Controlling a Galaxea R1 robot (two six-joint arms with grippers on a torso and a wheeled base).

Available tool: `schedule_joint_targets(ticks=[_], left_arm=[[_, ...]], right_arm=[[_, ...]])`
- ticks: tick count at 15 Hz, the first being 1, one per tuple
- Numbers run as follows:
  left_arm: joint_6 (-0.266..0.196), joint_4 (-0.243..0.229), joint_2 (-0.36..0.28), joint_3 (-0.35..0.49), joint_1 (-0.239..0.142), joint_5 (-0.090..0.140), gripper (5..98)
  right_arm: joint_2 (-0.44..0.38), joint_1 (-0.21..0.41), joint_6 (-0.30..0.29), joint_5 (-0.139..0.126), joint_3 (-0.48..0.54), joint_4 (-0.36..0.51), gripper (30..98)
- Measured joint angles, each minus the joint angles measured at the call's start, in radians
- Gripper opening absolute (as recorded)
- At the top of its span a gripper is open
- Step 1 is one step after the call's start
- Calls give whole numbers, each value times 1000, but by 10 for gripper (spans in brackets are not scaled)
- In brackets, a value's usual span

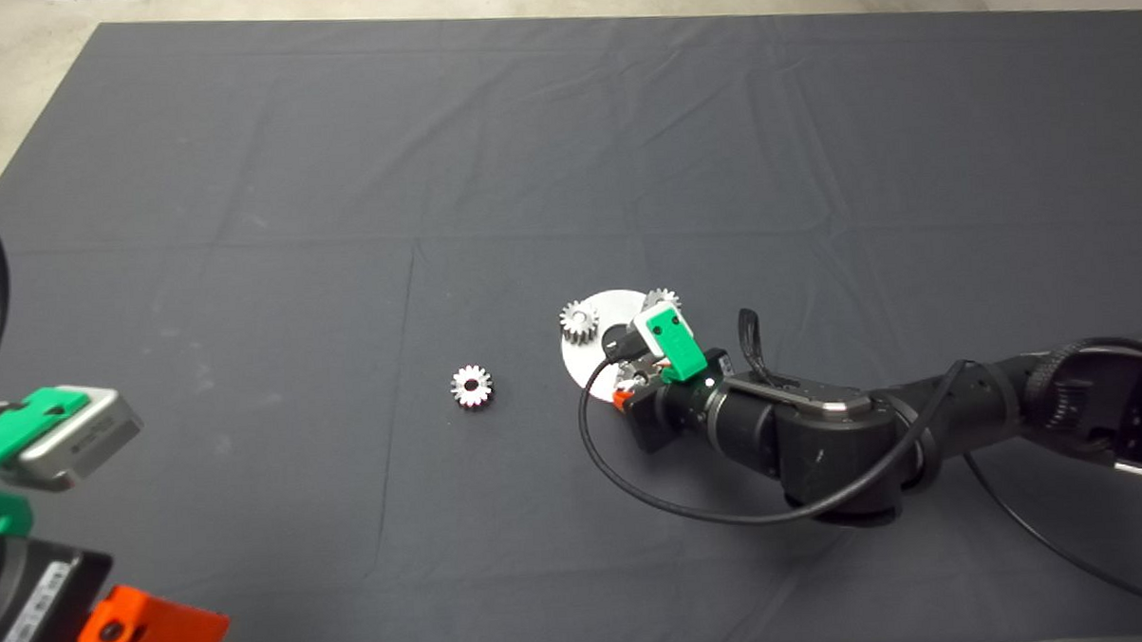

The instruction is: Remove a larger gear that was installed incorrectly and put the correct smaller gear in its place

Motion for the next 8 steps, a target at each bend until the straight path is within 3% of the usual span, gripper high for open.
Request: schedule_joint_targets(ticks=[5,8], left_arm=[[0,0,-1,0,0,0,982],[0,0,-1,0,0,0,982]], right_arm=[[-5,0,-1,2,15,0,495],[-10,0,-1,-11,49,0,494]])
